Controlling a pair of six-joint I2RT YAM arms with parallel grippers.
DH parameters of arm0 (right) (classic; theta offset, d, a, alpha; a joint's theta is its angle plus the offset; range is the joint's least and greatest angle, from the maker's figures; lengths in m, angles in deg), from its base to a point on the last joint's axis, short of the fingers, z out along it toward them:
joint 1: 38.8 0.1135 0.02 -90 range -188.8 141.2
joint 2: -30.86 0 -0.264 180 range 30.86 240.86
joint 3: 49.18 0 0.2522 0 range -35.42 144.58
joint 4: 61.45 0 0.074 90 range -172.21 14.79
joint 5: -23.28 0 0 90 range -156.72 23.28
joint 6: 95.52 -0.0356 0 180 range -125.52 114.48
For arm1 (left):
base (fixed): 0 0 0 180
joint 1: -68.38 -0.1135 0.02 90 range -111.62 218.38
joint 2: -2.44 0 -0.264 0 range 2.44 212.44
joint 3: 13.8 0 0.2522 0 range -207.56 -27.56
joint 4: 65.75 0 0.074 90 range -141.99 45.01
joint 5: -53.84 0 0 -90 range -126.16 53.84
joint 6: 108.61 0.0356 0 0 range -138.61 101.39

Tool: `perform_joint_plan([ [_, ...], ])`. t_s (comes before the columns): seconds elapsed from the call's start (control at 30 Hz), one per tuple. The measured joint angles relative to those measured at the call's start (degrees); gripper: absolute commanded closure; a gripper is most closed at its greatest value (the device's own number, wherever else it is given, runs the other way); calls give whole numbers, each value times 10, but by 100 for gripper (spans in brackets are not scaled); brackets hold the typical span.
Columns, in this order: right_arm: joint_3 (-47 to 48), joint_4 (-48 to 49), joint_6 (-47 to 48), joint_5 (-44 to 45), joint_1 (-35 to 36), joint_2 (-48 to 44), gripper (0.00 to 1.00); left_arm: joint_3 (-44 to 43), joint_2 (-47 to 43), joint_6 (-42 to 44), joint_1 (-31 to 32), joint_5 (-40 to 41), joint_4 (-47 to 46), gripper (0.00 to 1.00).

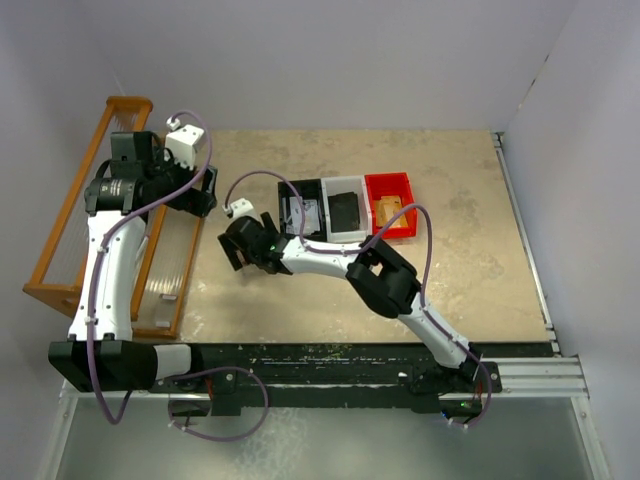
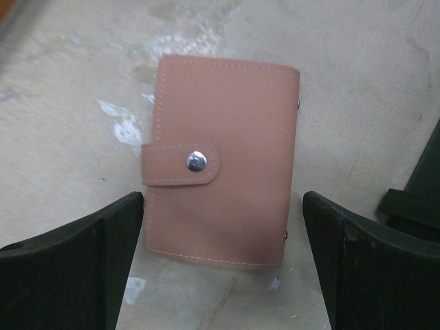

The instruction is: Take the credit cards out of the card holder

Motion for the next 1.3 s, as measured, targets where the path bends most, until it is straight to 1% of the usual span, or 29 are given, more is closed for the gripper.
perform_joint_plan([
  [0.1,-26,23,-1,-2,-1,0,7,0,1,0,0,-2,2,1],
  [0.2,-35,43,-1,-5,-1,0,18,0,1,0,0,-5,4,1],
  [0.33,-59,73,-1,-5,-1,-8,35,-7,1,0,0,-9,15,1],
  [0.4,-64,81,-1,-7,-1,-12,39,-16,3,0,0,-12,19,1],
  [0.5,-76,86,0,-9,1,-28,40,-25,5,0,0,-15,21,1],
  [0.6,-113,85,2,-12,4,-58,40,-25,9,-1,0,-19,24,1],
  [0.8,-219,104,4,-15,16,-164,38,-25,20,-16,0,-48,29,1],
  [0.93,-278,143,4,-15,26,-254,37,-21,21,-37,0,-91,35,1],
  [1.07,-315,189,4,-16,33,-327,37,-2,23,-61,0,-145,39,1],
  [1.3,-356,251,4,-26,44,-405,36,6,53,-97,0,-222,54,1],
])
